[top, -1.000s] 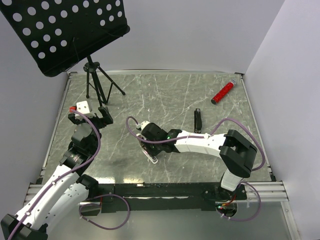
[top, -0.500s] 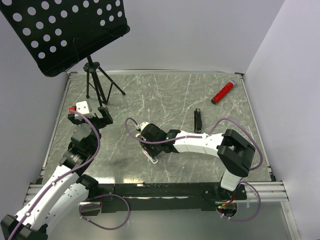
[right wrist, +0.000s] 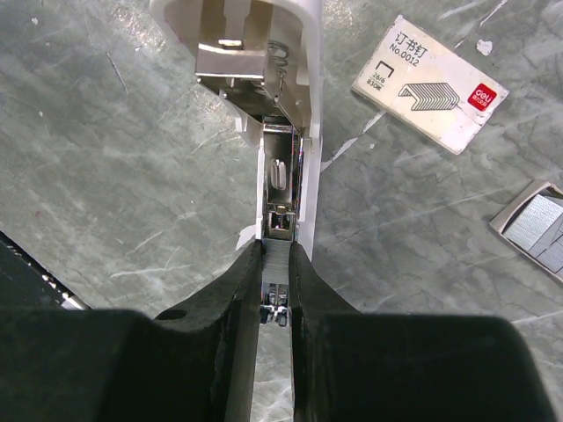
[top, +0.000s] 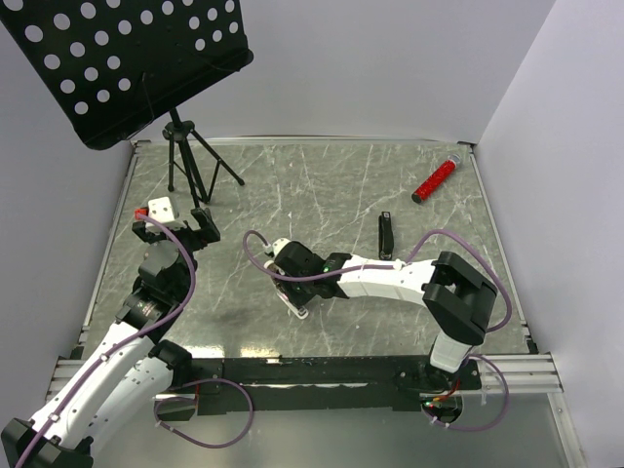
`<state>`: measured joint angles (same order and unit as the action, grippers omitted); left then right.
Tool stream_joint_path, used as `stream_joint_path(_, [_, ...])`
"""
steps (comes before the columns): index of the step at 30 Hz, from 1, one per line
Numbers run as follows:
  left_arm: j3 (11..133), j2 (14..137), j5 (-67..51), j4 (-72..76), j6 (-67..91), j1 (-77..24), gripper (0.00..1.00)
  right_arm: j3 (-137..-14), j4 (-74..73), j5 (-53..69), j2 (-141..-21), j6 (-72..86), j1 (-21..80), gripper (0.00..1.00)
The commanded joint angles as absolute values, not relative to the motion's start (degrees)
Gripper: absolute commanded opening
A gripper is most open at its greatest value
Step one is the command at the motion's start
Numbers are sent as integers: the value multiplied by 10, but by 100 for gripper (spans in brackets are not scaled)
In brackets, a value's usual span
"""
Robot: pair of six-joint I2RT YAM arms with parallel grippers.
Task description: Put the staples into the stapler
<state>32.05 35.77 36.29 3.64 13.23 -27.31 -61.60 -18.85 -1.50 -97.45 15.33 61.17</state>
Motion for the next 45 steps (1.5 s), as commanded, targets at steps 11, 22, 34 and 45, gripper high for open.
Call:
stream_joint_path(11, [321, 352, 359, 56, 131, -272, 97, -619, -182, -30, -992, 137, 616, 14])
stream_joint_path(22, [321, 351, 359, 55, 131, -271, 97, -623, -190, -27, -991, 134, 617, 29])
stream_joint_path(34, [321, 352, 358, 54, 132, -272, 97, -620, -182, -29, -976, 137, 617, 35])
stream_joint_path(45, [322, 349, 358, 54, 133, -272, 97, -644, -189, -45, -945, 142, 610, 41])
